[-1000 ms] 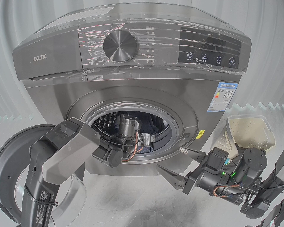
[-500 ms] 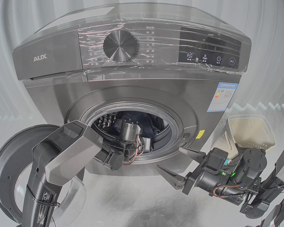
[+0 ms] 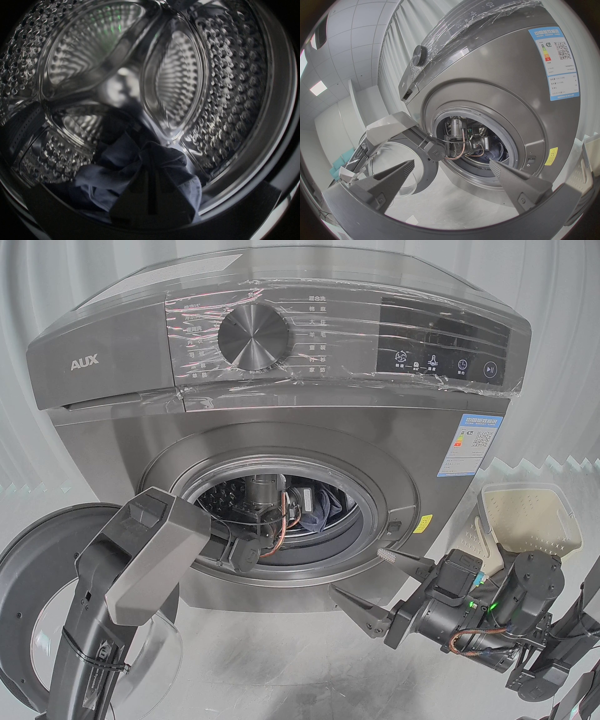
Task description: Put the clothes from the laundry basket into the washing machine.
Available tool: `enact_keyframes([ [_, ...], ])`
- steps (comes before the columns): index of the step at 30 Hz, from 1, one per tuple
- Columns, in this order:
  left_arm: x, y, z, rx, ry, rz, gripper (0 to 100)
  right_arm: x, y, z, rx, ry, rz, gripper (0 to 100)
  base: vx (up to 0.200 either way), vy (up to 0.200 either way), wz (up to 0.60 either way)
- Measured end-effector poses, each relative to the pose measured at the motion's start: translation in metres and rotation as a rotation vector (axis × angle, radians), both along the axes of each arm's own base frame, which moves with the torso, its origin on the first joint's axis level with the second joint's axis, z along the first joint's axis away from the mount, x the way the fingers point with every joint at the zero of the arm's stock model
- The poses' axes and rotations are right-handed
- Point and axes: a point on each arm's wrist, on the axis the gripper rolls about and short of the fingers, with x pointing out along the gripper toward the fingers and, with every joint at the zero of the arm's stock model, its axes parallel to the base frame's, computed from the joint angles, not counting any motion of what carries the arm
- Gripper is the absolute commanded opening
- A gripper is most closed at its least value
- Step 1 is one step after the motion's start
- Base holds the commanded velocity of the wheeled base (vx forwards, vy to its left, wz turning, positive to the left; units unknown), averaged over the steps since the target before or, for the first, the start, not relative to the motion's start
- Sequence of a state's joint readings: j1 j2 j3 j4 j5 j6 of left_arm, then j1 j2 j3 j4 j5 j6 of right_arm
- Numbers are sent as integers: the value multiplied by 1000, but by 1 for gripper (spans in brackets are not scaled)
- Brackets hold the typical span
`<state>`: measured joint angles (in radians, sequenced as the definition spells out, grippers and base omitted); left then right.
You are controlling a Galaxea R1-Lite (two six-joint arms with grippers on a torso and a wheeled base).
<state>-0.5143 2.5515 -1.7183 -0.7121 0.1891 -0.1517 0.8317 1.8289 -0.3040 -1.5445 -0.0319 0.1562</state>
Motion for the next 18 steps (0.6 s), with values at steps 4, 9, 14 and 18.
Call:
enact_keyframes([
  [4,17,3,7,-40,-75,33,0,1,0,0,1,0,-2,100,0,0,0],
  [9,30,4,4,-62,-121,58,100,1,0,0,0,1,-2,100,0,0,0],
  [14,33,3,-8,-60,-110,64,100,1,0,-1,-1,2,-3,100,0,0,0],
  [18,28,0,-16,-56,-75,56,100,1,0,-1,-2,1,-3,100,0,0,0],
])
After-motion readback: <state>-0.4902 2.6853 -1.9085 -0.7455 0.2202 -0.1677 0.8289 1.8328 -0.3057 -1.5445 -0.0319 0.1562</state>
